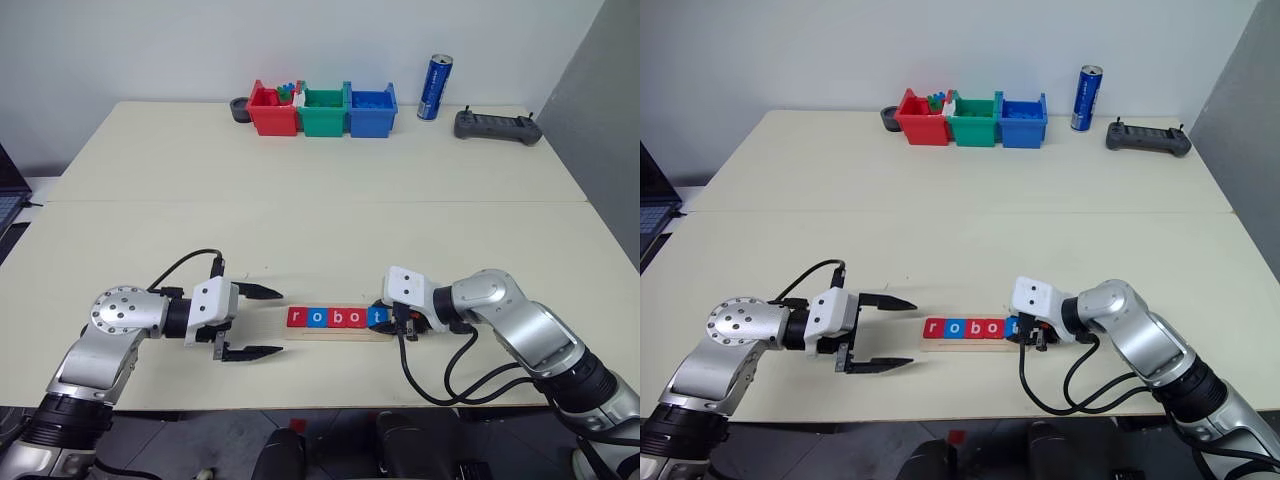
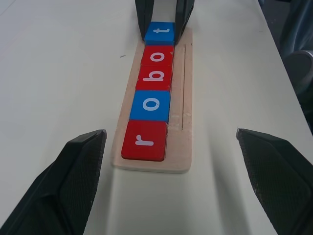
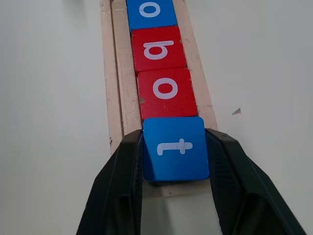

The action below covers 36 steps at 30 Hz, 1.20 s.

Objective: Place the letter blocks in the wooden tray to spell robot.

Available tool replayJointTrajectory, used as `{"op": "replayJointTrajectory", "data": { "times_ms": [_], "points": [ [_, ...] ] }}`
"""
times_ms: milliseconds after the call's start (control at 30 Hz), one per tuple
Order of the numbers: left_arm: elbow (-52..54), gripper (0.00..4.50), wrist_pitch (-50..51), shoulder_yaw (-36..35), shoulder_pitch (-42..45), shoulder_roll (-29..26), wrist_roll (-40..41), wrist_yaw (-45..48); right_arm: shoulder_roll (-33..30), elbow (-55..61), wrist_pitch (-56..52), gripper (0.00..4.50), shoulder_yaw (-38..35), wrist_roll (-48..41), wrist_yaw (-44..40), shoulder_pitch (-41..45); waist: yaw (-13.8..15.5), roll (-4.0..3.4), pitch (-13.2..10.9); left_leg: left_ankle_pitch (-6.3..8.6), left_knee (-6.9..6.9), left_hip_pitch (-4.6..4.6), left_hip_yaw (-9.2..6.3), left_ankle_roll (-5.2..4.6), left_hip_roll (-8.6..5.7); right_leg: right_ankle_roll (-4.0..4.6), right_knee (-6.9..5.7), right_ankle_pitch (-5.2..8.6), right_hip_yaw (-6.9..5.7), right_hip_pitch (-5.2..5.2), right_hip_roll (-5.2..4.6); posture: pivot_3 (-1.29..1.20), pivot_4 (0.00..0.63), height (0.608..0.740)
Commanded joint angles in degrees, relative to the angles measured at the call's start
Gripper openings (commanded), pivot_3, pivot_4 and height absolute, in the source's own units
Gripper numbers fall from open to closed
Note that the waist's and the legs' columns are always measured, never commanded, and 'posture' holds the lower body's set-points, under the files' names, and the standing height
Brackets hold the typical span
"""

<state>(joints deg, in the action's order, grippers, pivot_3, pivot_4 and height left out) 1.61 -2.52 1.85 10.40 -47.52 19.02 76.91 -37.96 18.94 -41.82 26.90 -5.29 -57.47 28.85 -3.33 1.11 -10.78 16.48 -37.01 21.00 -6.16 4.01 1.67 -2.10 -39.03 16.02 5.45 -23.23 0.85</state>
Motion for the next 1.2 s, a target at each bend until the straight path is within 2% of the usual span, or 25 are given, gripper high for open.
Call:
{"op": "replayJointTrajectory", "data": {
  "times_ms": [33,167,200,367,500,667,833,1200],
  "points": [
    [0.59,4.50,-1.13,-0.65,-0.23,0.10,0.24,-0.06,0.11,1.00,0.09,2.77,-0.04,-0.19,-0.55,1.37,0.00,0.00,0.00,0.00,0.00,0.00,0.00,0.00,0.00,0.00,0.00,0.00,0.00,0.00,0.00,0.00,0.150,0.740],
    [1.23,4.50,-0.89,-0.75,-0.48,0.04,0.39,-0.23,0.34,0.98,-0.74,4.21,-0.99,-0.79,-0.30,2.21,-0.03,0.00,0.00,0.00,0.00,0.00,0.00,0.00,0.00,0.00,0.00,0.00,0.00,0.00,0.00,0.00,0.150,0.740],
    [1.40,4.50,-0.81,-0.80,-0.57,0.02,0.44,-0.30,0.38,1.29,-1.38,4.44,-1.82,-1.35,-0.17,2.63,-0.03,0.00,0.00,0.00,0.00,0.00,0.00,0.00,0.00,0.00,0.00,0.00,0.00,0.00,0.00,0.00,0.150,0.740],
    [1.44,4.50,-1.00,-1.31,-1.29,-0.26,0.66,-0.27,-1.21,4.58,-3.93,4.44,-5.85,-3.79,-0.02,2.54,0.00,0.00,0.00,0.00,0.00,0.00,-0.01,0.00,0.00,0.00,-0.01,0.00,-0.01,0.00,-0.01,0.00,0.150,0.740],
    [-0.66,4.50,-2.46,-1.82,-1.56,-0.50,0.43,0.35,-5.45,8.01,-3.74,3.57,-7.92,-4.20,-0.35,-0.95,0.04,0.00,0.00,0.00,0.00,0.02,-0.02,0.00,-0.01,0.00,0.00,0.00,-0.02,0.00,-0.02,0.00,0.150,0.740],
    [-2.89,4.50,-4.68,-1.82,-1.81,-0.46,0.10,0.85,-8.16,11.26,-4.26,1.83,-8.22,-4.46,0.34,-4.88,0.05,0.00,0.00,0.00,0.01,0.01,-0.02,0.00,-0.01,0.00,0.00,0.00,-0.02,0.00,-0.02,0.00,0.150,0.740],
    [-3.79,4.50,-6.17,-1.40,-1.83,-0.32,-0.16,0.97,-8.31,11.51,-3.75,0.06,-6.58,-3.42,1.40,-6.62,-0.03,0.00,0.00,0.00,0.00,0.00,0.00,0.00,0.00,0.00,0.00,0.00,0.00,0.00,-0.01,0.00,0.150,0.740],
    [-0.63,4.50,-3.90,-1.08,-1.48,-0.66,0.11,-0.09,-6.12,8.63,-4.59,0.02,-3.88,-2.47,3.14,-4.55,-0.02,0.00,0.00,0.00,0.00,0.00,0.01,0.00,0.00,0.00,0.00,0.00,0.00,0.00,-0.01,0.00,0.150,0.740]
  ]
}}
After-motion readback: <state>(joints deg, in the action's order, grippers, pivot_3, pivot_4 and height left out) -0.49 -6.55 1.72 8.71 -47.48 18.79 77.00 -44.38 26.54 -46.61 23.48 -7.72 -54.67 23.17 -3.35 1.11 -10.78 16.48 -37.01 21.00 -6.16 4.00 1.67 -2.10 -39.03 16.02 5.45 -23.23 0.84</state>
